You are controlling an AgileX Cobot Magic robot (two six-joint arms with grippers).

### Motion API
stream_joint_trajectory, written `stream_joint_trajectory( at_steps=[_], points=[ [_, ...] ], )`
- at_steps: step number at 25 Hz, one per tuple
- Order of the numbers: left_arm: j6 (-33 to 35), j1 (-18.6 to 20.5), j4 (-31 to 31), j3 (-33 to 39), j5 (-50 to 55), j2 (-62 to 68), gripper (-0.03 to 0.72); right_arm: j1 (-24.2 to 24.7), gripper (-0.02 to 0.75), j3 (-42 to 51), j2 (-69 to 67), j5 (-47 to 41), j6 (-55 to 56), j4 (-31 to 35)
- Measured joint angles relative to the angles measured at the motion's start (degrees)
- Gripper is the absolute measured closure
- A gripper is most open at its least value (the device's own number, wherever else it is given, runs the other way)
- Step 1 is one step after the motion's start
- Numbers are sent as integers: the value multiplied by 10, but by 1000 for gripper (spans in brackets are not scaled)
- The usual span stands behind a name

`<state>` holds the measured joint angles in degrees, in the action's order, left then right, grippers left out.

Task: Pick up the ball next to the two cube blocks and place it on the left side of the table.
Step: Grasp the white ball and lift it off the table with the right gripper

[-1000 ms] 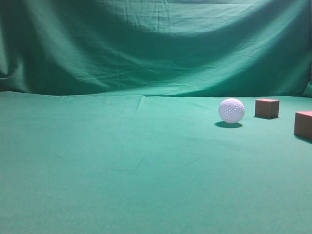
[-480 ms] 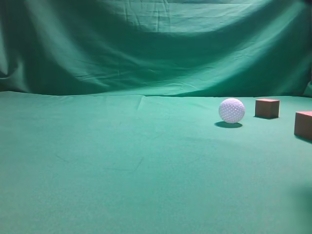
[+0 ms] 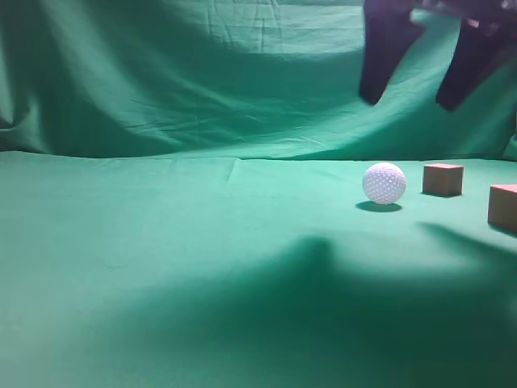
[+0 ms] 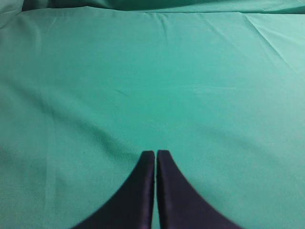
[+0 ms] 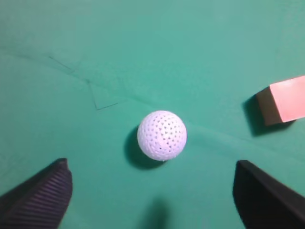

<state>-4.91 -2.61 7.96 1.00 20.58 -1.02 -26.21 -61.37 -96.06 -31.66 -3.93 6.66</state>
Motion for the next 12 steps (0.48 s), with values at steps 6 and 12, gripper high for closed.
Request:
stream_joint_trajectory(
  at_steps=[6, 12],
  points=[
    [0, 0, 0, 0, 0, 0, 688, 0, 110, -37, -93, 10, 0, 0],
    [0, 0, 0, 0, 0, 0, 688, 0, 312, -65, -141, 23, 0, 1]
  ],
)
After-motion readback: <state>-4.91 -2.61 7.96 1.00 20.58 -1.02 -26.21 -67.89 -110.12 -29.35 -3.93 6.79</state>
